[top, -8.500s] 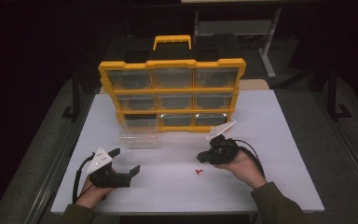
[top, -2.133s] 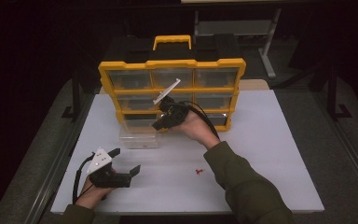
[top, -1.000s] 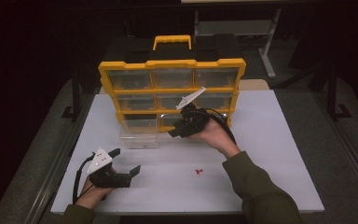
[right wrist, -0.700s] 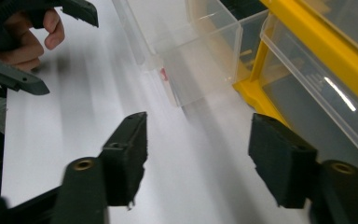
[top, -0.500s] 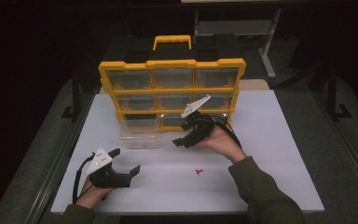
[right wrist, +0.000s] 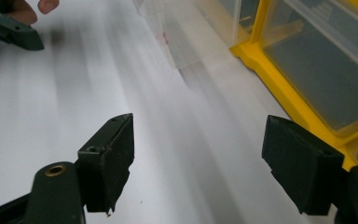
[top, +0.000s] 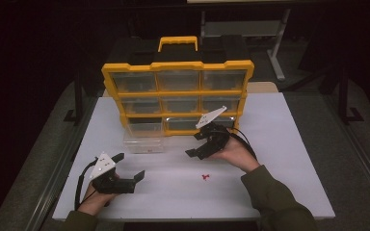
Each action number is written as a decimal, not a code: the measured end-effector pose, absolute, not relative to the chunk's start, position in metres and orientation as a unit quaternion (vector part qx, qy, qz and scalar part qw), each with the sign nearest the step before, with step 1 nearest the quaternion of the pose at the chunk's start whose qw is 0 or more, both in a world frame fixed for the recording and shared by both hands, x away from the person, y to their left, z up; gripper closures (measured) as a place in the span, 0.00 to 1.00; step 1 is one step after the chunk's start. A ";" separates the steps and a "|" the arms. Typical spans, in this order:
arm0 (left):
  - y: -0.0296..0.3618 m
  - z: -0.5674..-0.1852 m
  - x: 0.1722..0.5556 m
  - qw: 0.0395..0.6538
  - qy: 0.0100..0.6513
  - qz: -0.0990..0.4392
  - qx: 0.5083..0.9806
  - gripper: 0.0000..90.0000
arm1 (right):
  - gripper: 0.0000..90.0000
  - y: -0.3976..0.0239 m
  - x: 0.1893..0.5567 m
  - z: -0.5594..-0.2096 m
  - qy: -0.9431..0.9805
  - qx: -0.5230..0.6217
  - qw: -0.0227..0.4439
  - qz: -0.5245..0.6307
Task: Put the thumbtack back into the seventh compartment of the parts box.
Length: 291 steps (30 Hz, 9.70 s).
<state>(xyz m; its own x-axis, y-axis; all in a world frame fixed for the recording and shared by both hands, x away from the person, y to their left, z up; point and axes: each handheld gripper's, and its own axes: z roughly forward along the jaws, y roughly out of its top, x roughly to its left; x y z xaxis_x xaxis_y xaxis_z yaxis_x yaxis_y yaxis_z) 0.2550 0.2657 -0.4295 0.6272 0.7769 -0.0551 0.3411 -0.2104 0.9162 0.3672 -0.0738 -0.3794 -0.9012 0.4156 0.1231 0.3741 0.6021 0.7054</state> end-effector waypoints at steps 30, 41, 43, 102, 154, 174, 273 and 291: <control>0.266 -0.429 0.255 0.501 0.373 0.216 0.750 0.00 | 0.40 -0.107 0.337 -0.404 0.909 0.205 0.000 0.362; 0.265 -0.429 0.255 0.501 0.373 0.217 0.750 0.00 | 0.59 -0.109 0.334 -0.414 0.920 0.189 -0.008 0.342; 0.266 -0.429 0.255 0.501 0.373 0.216 0.750 0.00 | 0.62 -0.108 0.334 -0.415 0.923 0.184 -0.010 0.338; 0.265 -0.429 0.255 0.500 0.370 0.218 0.752 0.00 | 0.92 -0.100 0.334 -0.434 0.943 0.164 -0.028 0.287; 0.265 -0.430 0.255 0.500 0.368 0.218 0.753 0.00 | 0.92 -0.097 0.348 -0.391 0.917 0.202 0.009 0.345; 0.264 -0.429 0.255 0.503 0.370 0.216 0.751 0.00 | 0.92 -0.087 0.351 -0.380 0.914 0.204 0.010 0.352; 0.266 -0.429 0.257 0.497 0.370 0.216 0.754 0.00 | 0.91 0.021 0.405 -0.333 0.898 0.188 0.016 0.397; 0.267 -0.429 0.256 0.497 0.369 0.218 0.754 0.00 | 0.91 0.046 0.412 -0.344 0.908 0.200 0.005 0.367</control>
